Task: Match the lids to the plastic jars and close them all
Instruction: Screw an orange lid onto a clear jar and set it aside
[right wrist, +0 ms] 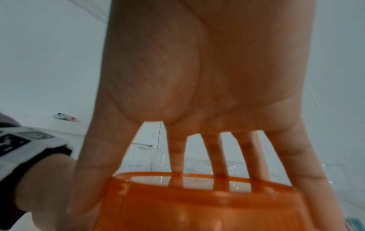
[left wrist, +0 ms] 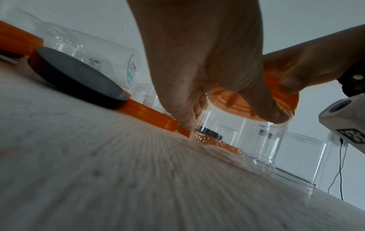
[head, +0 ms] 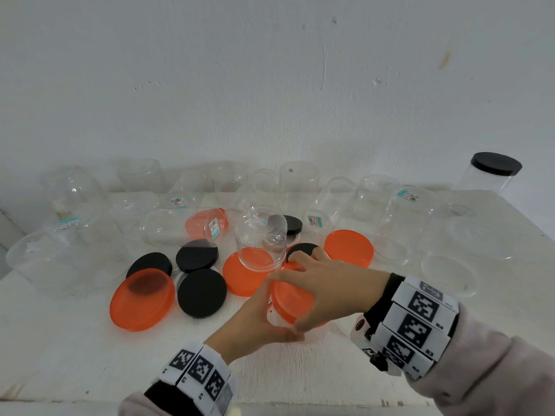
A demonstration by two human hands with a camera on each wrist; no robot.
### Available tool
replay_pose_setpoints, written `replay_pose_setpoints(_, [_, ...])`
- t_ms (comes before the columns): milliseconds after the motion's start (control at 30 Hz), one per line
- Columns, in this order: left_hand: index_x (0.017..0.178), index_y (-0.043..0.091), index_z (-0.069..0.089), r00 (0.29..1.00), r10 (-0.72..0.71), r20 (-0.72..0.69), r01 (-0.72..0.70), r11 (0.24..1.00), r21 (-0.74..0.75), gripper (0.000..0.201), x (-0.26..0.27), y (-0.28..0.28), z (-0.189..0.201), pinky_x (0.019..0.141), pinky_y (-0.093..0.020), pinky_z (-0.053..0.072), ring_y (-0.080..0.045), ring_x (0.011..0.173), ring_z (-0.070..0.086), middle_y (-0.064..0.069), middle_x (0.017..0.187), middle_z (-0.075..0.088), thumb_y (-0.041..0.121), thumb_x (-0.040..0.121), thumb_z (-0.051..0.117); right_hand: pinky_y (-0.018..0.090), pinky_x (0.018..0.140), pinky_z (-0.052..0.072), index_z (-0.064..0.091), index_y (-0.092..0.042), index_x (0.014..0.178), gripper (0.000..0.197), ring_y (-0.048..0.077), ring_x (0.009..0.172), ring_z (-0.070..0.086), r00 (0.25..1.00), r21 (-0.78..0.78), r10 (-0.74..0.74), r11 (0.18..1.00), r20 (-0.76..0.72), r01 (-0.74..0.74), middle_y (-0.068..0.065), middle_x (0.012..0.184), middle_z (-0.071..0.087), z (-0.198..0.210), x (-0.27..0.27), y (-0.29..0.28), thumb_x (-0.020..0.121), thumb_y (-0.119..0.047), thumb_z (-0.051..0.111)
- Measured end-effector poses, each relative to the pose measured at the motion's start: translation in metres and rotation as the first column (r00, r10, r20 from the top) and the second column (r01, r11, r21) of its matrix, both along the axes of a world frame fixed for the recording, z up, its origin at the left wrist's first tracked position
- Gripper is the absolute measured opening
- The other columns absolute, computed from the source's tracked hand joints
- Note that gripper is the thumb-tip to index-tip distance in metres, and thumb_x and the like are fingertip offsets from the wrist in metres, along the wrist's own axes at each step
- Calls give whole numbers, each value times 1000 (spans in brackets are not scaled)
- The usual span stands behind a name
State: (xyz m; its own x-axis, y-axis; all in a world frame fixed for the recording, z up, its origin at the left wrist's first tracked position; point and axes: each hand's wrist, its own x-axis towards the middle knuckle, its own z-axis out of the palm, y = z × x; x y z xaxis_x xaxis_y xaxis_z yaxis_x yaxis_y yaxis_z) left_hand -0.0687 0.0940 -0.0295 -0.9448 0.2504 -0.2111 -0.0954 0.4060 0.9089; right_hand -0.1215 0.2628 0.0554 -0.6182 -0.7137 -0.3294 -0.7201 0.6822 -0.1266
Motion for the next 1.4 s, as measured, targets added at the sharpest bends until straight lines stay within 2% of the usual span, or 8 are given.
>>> replay_pose_setpoints(167, [137,55,10,1000,-9,26,10,1000,-9,118,-2,0,-2,107,-25,35,0,127,35,33,131,32,59,47,85,35,76,36,15,-41,145,83,30,118,29,993,-1,-41,999,-109,41,3,137,29,-8,7,-4,78,-67,56])
replay_pose_setpoints(400, [120,70,16,1000,7,1,-7,1000,17,101,0,0,-4,100,-16,37,6,124,40,34,133,37,54,50,88,44,96,39,6,-51,144,92,27,126,24,998,0,-26,1000,50,26,-3,146,19,2,2,6,75,-60,66])
replay_pose_setpoints(533, [110,82,16,1000,7,-5,-7,999,45,98,0,0,-5,91,-8,39,20,116,39,48,123,37,57,48,88,40,95,38,11,-46,147,89,28,123,26,1000,-27,1,1000,-13,-2,-1,145,22,-1,2,8,78,-64,62])
replay_pose_setpoints(733, [105,83,13,1000,17,21,-17,999,27,97,0,0,-5,85,-8,41,20,109,40,48,119,34,58,47,87,35,89,38,14,-39,149,89,27,118,29,992,-74,-8,997,-122,-1,2,142,28,-11,5,10,78,-74,54])
replay_pose_setpoints(833, [109,80,16,1000,20,10,-21,999,38,97,1,1,-2,92,-12,41,19,112,40,47,121,35,53,50,88,33,89,38,17,-43,147,88,24,118,29,991,-135,-36,991,-130,18,-3,141,29,-17,4,14,75,-76,54])
replay_pose_setpoints(1000, [120,73,24,1000,8,-6,-8,994,108,98,5,3,-2,95,-14,44,15,120,44,40,128,42,36,58,90,31,103,30,27,-53,142,74,12,126,30,975,-389,-126,901,183,190,-16,134,36,-17,-22,27,77,-72,57])
replay_pose_setpoints(1200, [108,83,22,999,23,22,-25,998,65,94,8,-2,1,79,-2,43,27,111,39,54,116,36,46,54,90,30,96,30,38,-35,142,63,19,129,33,919,-526,-374,760,124,380,-3,139,40,-22,-76,39,86,-50,62])
replay_pose_setpoints(1400, [114,78,21,996,67,66,-71,995,65,101,10,-17,1,94,-12,44,16,118,42,50,121,36,51,47,91,45,106,34,31,-25,148,67,33,130,30,829,-483,-556,713,51,508,8,145,33,-33,-126,38,90,-40,61])
